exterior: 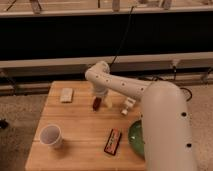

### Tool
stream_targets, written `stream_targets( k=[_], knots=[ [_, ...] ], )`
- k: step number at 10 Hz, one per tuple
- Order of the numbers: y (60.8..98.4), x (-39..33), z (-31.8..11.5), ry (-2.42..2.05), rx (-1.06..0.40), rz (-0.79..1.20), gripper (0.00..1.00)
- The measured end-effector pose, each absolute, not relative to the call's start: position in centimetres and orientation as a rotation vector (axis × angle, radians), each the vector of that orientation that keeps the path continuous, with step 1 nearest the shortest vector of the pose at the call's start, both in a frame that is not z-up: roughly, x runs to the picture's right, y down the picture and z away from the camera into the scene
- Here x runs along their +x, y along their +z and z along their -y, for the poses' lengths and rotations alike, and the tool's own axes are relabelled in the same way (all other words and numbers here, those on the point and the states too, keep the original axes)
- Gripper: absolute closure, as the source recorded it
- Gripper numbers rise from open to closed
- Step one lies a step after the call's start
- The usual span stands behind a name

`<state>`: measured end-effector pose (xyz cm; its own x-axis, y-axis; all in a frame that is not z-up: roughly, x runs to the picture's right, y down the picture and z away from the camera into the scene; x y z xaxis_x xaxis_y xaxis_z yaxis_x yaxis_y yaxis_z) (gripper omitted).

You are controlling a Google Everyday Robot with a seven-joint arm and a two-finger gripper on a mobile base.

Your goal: Drag the pepper across the table

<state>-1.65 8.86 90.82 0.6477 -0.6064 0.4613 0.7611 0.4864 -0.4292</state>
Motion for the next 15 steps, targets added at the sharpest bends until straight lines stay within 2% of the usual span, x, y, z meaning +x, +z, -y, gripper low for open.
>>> stream_targets(
  k=[15],
  knots=[
    [92.6,-1.4,-8.8,-0.861,-0.682,0.234,0.20]
  ],
)
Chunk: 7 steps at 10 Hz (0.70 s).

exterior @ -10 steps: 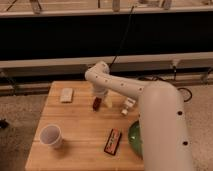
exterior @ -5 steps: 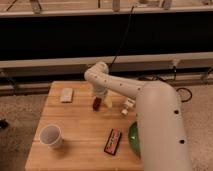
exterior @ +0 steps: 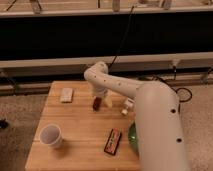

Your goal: Drag the pepper across the table

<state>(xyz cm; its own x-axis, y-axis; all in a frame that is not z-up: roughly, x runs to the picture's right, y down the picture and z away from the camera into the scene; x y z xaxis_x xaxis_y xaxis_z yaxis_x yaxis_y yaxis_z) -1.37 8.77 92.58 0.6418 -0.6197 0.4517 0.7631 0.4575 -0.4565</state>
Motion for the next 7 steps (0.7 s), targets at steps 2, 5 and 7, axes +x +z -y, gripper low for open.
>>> stream_targets(
  k=[2,5,7],
  knots=[
    [92.77,-1.30,-8.73,-0.864,-0.683,0.229,0.29],
    [93.01,-1.19,-8.76,-0.869,-0.686,0.225,0.26],
    [93.17,-1.11,-8.65,-0.874,-0.685,0.218,0.26]
  ],
)
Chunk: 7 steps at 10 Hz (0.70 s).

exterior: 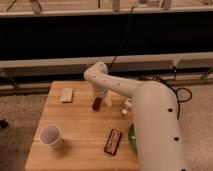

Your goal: Drag the pepper across the table

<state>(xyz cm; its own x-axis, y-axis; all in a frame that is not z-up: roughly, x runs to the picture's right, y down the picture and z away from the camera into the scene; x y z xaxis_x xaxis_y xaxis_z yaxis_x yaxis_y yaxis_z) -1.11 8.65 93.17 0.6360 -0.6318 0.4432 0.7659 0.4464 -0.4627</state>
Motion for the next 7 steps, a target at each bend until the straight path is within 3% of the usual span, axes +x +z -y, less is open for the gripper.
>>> stream_targets(
  k=[3,7],
  knots=[
    [93.33,-1.02,-8.62,-0.879,-0.687,0.209,0.56],
    [93.49,-1.04,-8.61,-0.888,-0.687,0.201,0.83]
  ],
)
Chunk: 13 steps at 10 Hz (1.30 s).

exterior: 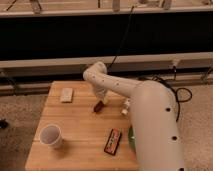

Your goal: Drag the pepper across the table

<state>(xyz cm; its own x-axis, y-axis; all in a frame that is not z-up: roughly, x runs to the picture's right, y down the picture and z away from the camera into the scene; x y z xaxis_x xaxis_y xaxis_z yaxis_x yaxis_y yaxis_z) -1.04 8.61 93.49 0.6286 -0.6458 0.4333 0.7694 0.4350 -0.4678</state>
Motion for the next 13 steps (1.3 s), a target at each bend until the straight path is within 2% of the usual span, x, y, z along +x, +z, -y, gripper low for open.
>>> stream_targets(
  k=[1,2,13],
  knots=[
    [93.49,-1.00,-8.56,-0.890,-0.686,0.198,0.94],
    [93.39,-0.84,-8.54,-0.894,-0.687,0.199,0.99],
    [92.70,-0.01,-8.22,-0.920,-0.683,0.211,0.99]
  ],
)
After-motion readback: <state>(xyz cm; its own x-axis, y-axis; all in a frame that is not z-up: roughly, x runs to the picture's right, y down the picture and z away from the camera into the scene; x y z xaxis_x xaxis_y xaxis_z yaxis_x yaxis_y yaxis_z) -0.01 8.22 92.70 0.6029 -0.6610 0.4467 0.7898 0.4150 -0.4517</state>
